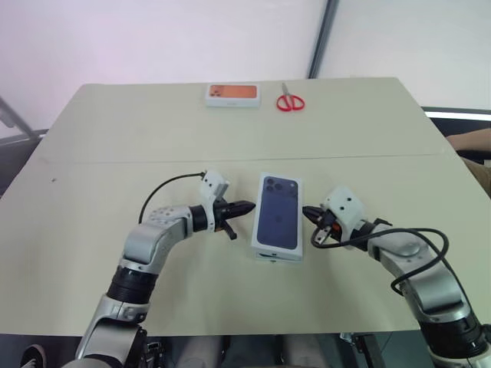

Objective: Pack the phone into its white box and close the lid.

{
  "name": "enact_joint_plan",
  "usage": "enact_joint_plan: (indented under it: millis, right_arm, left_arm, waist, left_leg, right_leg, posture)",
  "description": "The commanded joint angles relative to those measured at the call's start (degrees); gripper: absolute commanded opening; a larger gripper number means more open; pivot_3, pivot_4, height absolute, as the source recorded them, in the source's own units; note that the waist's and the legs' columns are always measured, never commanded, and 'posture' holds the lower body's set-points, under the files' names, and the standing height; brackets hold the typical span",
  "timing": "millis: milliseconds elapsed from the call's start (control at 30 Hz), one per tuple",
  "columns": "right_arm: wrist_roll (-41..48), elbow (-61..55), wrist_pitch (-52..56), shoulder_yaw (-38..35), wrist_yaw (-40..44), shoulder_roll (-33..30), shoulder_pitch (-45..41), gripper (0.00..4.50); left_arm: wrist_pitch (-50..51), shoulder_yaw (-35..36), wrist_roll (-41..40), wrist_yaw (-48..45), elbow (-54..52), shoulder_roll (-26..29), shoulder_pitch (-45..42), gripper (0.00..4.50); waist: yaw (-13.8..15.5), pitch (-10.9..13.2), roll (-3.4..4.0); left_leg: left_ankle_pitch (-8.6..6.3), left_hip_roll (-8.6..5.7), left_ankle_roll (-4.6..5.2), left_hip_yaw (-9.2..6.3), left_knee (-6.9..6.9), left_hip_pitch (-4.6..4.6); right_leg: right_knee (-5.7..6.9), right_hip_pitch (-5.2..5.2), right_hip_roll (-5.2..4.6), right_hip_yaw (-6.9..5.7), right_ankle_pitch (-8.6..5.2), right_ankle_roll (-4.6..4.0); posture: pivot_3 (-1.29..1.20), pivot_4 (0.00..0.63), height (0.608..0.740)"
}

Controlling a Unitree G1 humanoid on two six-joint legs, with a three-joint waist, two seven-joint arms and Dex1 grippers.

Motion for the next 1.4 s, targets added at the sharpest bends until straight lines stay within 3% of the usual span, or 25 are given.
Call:
enact_joint_plan:
  millis: [33, 1400]
  right_arm:
    - [2.2, -4.4, 0.2, 0.7, 1.4, -0.1, -0.1, 0.05]
    - [-5.1, 2.0, -1.4, 3.9, -1.4, -0.2, -1.6, 0.05]
  left_arm:
    - [0.5, -0.8, -2.1, -0.9, -3.2, -0.6, 0.5, 0.00]
    - [-2.7, -1.7, 0.2, -0.6, 0.0, -0.2, 1.5, 0.00]
  waist:
    - [0.0, 0.0, 0.00]
    - [0.0, 0.0, 0.00]
  left_leg:
    - [0.00, 0.00, 0.00, 0.00, 0.00, 0.00]
    - [0.00, 0.00, 0.00, 0.00, 0.00, 0.00]
  right_leg:
    - [0.00, 0.00, 0.00, 0.00, 0.00, 0.00]
    - [0.00, -0.01, -0.01, 0.00, 0.00, 0.00]
  posture:
    - [0.00, 0.150, 0.740]
    - [0.00, 0.150, 0.740]
